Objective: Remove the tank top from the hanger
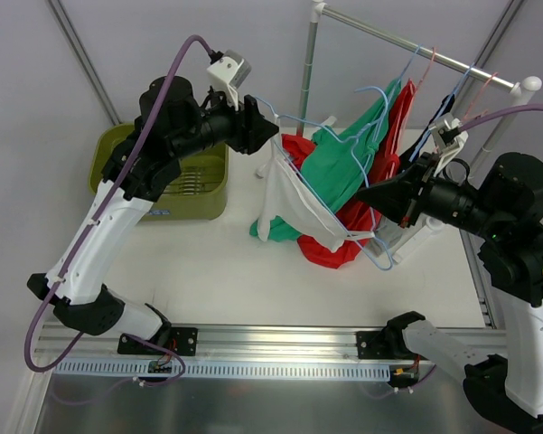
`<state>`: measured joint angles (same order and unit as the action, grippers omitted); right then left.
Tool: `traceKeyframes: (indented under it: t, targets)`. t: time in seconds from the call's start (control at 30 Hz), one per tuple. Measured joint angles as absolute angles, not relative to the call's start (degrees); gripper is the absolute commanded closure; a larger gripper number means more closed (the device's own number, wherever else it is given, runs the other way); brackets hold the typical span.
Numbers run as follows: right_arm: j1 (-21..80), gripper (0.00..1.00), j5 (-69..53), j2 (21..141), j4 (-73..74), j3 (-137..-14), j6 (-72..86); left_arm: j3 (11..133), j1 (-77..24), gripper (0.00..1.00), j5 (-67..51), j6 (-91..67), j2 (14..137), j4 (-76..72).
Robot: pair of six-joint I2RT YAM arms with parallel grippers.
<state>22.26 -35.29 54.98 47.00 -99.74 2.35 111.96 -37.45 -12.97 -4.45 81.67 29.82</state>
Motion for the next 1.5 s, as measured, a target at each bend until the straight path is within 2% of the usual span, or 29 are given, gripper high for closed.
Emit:
traceKeyframes:
  t: [0.07, 0.17, 0.23, 0.27, 0.33, 0.37, 0.4, 0.6, 0.87, 1.07, 1.2, 1.33, 1.5]
  targets:
    - [22.3, 1.0, -35.5, 55.0, 47.0, -99.8, 2.4, 111.7, -37.5, 0.55, -12.9, -4.4, 82.1, 29.5]
    - [22.3, 1.0, -35.9, 55.2, 47.0, -100.1, 2.5, 111.6, -37.5, 0.69, -12.9, -4.1, 83.0, 29.1]
    - [22.3, 1.0, -36.1, 55.4, 47.0, -100.2, 2.5, 111.5, -37.5, 0.71, -12.9, -3.8, 83.3, 28.9]
    - [22.3, 1.0, -36.1, 55.5, 47.0, -100.2, 2.5, 111.2, -37.5, 0.8, -12.9, -3.7, 83.3, 28.7]
    - [22.3, 1.0, -36.3, 55.8, 47.0, -100.4, 2.5, 110.8, -37.5, 0.86, -12.8, -3.6, 83.3, 28.5]
    - [22.3, 1.0, -36.4, 55.9, 47.0, -100.4, 2.5, 110.6, -37.5, 0.99, -12.7, -3.6, 83.3, 28.4]
    - [22.3, 1.0, -36.4, 56.0, 47.0, -100.5, 2.5, 110.6, -37.5, 1.0, -12.6, -3.7, 83.3, 28.5]
    - [22.3, 1.0, -36.8, 56.5, 47.1, -100.5, 1.7, 110.4, -37.5, 1.0, -6.2, -4.1, 83.3, 28.1]
    - [22.3, 1.0, -38.5, 53.8, 49.3, -94.7, -4.3, 107.1, -37.5, 1.0, 16.0, -7.8, 79.1, 28.1]
    - [22.3, 1.0, -41.7, 50.8, 49.0, -91.8, -7.9, 104.1, -37.5, 1.0, 25.2, -10.0, 74.8, 28.1]
    - [22.3, 1.0, -41.5, 47.6, 46.0, -89.1, -8.4, 102.2, -37.5, 1.0, 25.2, -11.6, 73.2, 28.1]
    - [22.3, 1.0, -38.2, 44.8, 38.4, -84.4, -5.3, 97.3, -37.5, 1.0, 20.4, -13.8, 69.5, 27.9]
    - [22.3, 1.0, -35.4, 44.9, 21.4, -76.2, 4.3, 89.5, -37.5, 1.0, 7.0, -15.7, 60.6, 28.4]
